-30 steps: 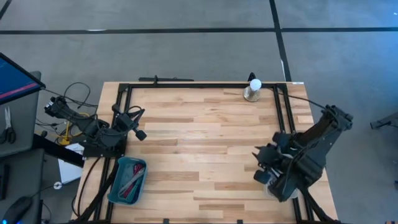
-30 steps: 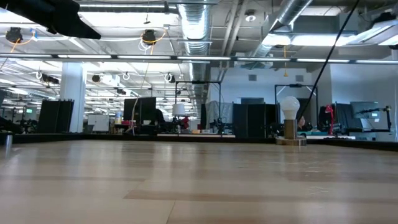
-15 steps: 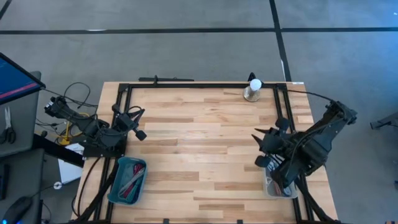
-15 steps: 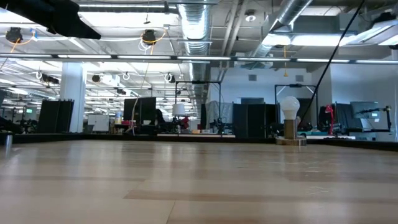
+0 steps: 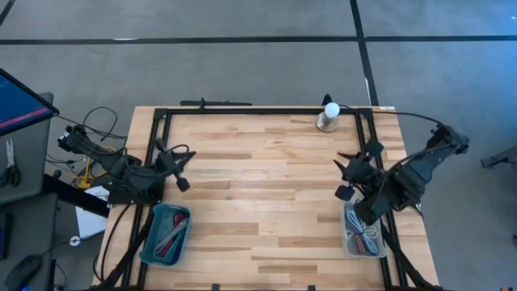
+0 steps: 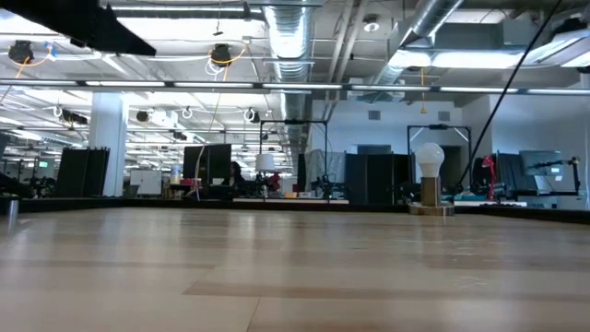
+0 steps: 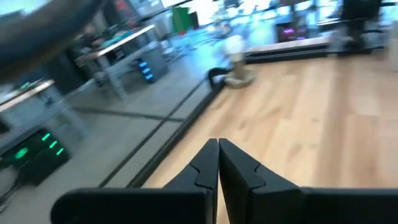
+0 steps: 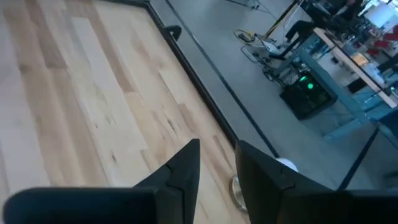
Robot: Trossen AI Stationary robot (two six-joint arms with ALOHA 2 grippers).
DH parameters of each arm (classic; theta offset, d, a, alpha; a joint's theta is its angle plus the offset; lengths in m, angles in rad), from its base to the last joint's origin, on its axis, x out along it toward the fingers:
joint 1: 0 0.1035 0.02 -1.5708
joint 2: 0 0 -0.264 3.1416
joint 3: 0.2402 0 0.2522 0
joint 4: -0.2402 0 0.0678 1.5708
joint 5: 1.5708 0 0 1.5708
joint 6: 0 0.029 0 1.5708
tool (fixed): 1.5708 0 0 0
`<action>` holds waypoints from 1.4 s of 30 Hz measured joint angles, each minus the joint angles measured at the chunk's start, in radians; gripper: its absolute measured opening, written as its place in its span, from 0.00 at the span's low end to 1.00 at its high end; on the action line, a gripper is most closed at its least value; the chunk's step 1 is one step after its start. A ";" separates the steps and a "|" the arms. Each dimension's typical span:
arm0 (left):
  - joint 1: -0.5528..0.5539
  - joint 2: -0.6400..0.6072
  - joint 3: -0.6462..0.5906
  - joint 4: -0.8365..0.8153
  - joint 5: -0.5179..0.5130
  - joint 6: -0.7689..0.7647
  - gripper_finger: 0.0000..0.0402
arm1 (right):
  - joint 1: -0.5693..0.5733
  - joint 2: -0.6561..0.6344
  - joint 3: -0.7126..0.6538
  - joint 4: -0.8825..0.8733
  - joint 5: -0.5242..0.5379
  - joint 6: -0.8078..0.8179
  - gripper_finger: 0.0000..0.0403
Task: Pick & Place USB Port
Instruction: Return to Home Position
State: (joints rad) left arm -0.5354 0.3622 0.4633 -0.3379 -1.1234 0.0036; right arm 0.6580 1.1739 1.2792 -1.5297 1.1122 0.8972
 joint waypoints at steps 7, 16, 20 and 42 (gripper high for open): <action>0.000 0.000 0.000 0.237 0.277 0.255 0.03 | 0.058 -0.105 -0.114 0.065 0.017 0.040 0.15; 0.000 0.000 0.000 0.308 0.571 0.322 0.03 | 0.154 -0.200 -0.173 0.244 0.166 -0.062 0.08; 0.000 0.000 0.000 0.309 0.571 0.276 0.03 | 0.175 -0.200 -0.173 0.252 0.165 -0.061 0.06; 0.000 0.011 0.000 0.316 0.578 0.175 0.03 | 0.165 -0.137 -0.173 0.380 0.019 0.035 0.03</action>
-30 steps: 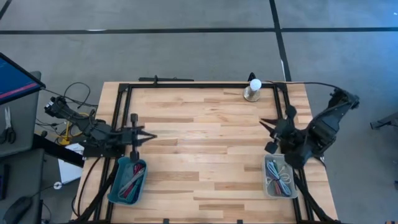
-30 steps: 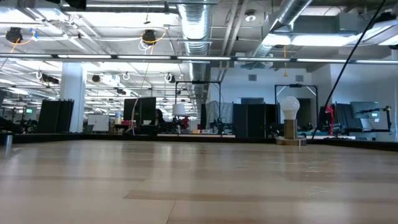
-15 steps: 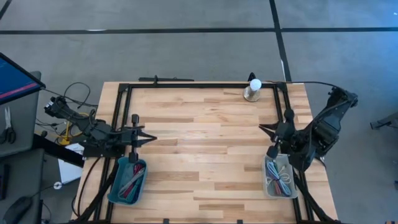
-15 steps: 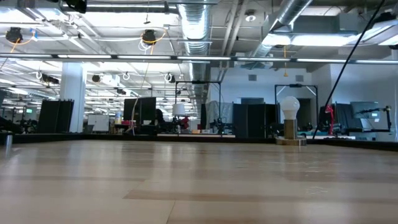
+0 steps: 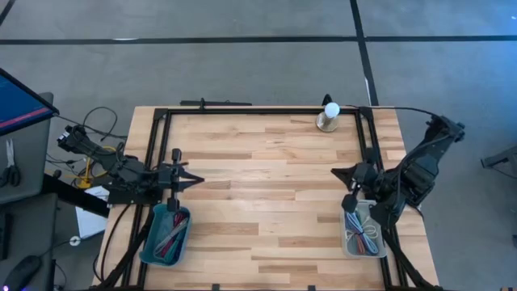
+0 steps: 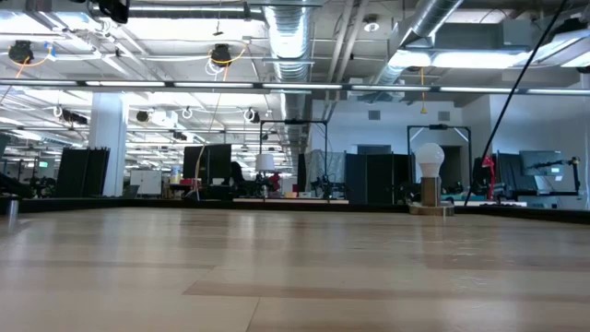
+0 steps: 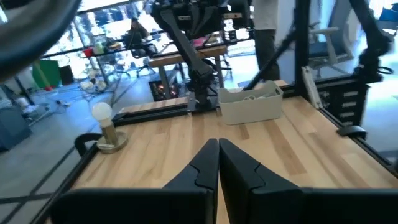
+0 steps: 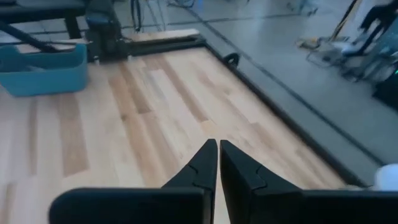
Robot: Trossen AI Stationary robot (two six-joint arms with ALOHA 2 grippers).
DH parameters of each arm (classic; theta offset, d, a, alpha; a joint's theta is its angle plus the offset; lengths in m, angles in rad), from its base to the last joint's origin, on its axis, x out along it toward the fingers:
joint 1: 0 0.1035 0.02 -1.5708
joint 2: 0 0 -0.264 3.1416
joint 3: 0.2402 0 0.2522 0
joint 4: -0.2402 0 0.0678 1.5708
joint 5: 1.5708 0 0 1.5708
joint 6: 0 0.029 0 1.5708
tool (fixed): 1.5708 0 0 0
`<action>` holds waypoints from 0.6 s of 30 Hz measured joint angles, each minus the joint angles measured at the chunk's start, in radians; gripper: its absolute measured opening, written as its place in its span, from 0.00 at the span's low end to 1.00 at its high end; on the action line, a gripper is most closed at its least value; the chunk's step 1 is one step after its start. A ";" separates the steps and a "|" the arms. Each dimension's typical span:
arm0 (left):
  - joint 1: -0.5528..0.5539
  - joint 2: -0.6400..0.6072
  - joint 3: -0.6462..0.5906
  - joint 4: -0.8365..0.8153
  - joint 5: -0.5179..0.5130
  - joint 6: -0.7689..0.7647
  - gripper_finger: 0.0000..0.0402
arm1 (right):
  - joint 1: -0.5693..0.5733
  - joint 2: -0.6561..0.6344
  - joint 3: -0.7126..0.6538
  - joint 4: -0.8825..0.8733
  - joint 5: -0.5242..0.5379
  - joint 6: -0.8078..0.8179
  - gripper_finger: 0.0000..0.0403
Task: Pick & Place USB Port
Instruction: Return to Home Position
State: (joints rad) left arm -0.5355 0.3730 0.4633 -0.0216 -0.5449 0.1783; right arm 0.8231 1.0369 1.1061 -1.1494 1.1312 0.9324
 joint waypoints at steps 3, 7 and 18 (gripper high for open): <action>0.000 0.024 0.000 0.004 0.046 0.000 0.03 | -0.007 0.029 0.000 0.084 -0.005 -0.035 0.03; 0.000 0.085 0.000 0.060 0.056 0.000 0.03 | -0.054 0.089 0.000 0.284 -0.017 -0.208 0.03; 0.000 0.145 0.000 0.219 0.057 0.079 0.03 | -0.345 0.161 0.000 0.904 -0.509 -0.939 0.02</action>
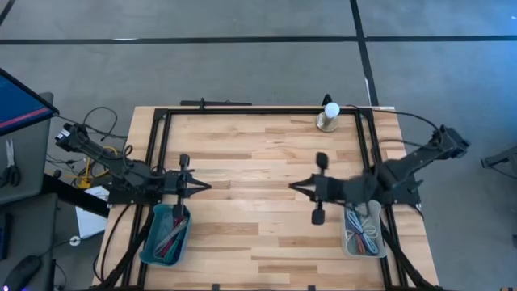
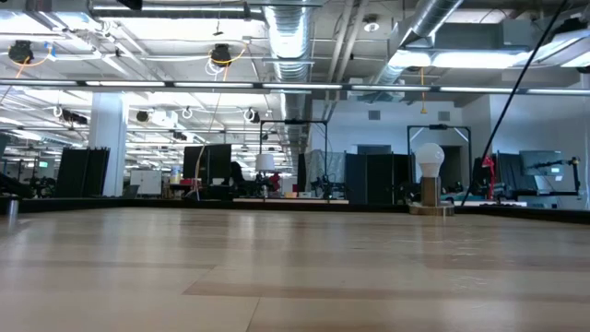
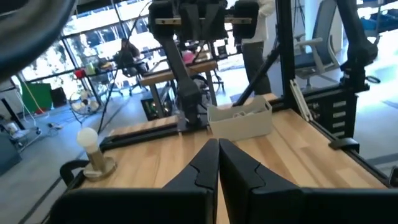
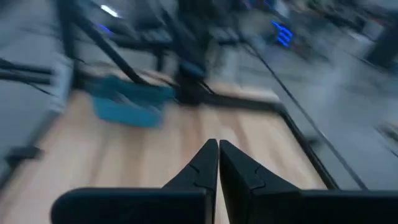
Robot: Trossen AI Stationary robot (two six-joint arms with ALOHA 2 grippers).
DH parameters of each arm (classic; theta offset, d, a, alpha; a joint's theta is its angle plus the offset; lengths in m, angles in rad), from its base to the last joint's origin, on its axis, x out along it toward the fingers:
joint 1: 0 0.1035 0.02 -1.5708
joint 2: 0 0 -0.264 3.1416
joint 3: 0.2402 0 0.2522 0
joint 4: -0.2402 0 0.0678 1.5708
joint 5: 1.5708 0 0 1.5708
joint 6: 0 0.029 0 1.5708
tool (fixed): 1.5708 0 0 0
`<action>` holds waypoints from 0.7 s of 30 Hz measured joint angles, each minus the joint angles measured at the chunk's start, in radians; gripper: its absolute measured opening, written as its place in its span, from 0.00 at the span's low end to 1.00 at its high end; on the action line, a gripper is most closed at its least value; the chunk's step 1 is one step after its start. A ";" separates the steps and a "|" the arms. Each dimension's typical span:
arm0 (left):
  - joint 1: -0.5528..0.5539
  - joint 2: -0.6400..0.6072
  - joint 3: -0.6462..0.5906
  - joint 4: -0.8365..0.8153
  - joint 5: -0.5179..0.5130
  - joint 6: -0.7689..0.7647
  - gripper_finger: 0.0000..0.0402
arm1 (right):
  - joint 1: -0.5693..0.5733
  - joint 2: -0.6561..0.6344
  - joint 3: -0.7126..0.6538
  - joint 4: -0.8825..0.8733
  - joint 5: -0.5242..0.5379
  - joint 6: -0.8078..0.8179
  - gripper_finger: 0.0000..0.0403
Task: Pick & Place USB Port
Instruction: Return to Home Position
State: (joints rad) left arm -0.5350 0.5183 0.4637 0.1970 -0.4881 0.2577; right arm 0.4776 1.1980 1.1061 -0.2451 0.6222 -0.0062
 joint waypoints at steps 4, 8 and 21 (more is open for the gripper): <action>0.025 -0.030 0.000 0.008 0.001 0.029 0.03 | -0.088 -0.017 0.000 0.107 -0.147 -0.128 0.02; 0.089 -0.061 0.001 0.033 0.000 0.038 0.03 | -0.189 -0.014 -0.002 0.117 -0.261 -0.144 0.02; 0.351 -0.045 0.084 0.036 0.187 0.044 0.03 | -0.418 -0.124 -0.229 0.345 -0.471 -0.157 0.02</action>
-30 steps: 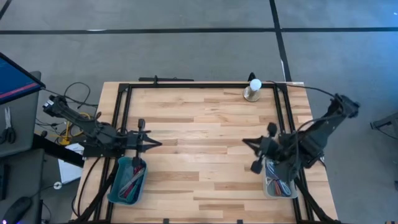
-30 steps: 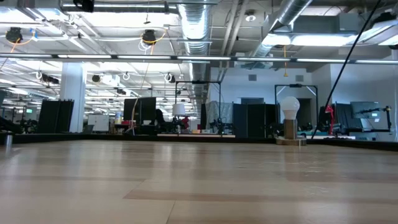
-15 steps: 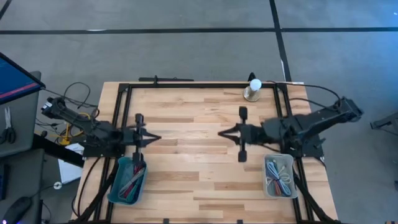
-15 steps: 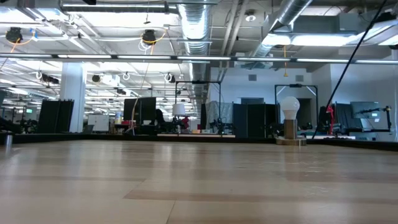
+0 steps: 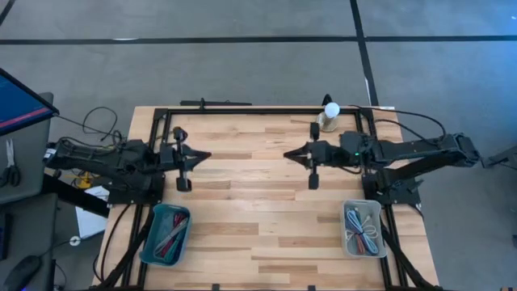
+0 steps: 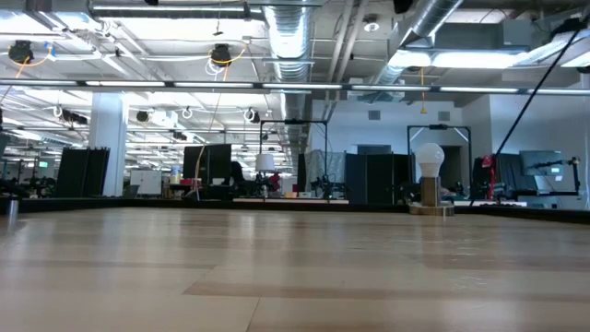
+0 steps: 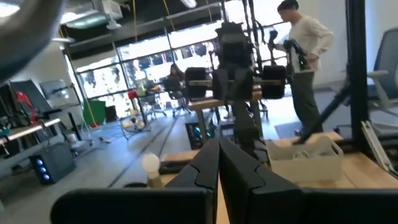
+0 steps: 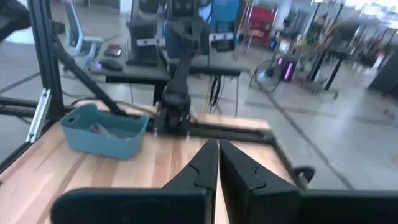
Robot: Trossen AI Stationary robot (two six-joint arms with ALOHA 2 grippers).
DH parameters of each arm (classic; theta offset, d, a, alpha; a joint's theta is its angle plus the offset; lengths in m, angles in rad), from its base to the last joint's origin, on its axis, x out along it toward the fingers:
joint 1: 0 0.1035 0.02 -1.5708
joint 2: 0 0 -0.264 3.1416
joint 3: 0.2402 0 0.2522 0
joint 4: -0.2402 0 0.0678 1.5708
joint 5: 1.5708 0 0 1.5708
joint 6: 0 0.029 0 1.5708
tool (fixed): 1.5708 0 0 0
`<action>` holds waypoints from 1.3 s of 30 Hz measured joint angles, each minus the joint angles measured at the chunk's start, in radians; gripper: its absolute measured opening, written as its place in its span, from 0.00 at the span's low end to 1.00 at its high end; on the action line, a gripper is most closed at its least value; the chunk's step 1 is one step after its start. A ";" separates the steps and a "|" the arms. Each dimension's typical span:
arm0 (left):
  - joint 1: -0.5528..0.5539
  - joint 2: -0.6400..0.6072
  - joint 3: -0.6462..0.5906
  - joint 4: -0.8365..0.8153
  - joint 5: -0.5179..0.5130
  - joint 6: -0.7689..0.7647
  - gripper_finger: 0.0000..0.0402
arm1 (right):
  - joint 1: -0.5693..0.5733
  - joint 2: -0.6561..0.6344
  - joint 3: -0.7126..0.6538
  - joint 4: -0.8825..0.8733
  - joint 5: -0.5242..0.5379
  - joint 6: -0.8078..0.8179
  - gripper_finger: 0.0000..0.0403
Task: Pick & Place USB Port
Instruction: Return to Home Position
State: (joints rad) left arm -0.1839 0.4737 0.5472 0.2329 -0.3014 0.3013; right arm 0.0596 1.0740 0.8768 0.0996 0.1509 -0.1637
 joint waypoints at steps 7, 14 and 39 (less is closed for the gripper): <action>0.046 -0.041 0.016 -0.010 0.021 0.055 0.03 | -0.003 -0.169 -0.058 0.009 0.000 -0.045 0.02; 0.048 -0.184 0.016 -0.106 0.020 0.061 0.03 | -0.002 -0.323 -0.104 -0.017 0.002 -0.048 0.02; 0.047 -0.473 0.047 -0.376 0.117 0.032 0.03 | 0.000 -0.603 -0.117 -0.193 0.006 -0.054 0.02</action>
State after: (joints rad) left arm -0.1371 0.0006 0.5938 -0.1427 -0.1846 0.3330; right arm 0.0593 0.4710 0.7597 -0.0936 0.1574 -0.2173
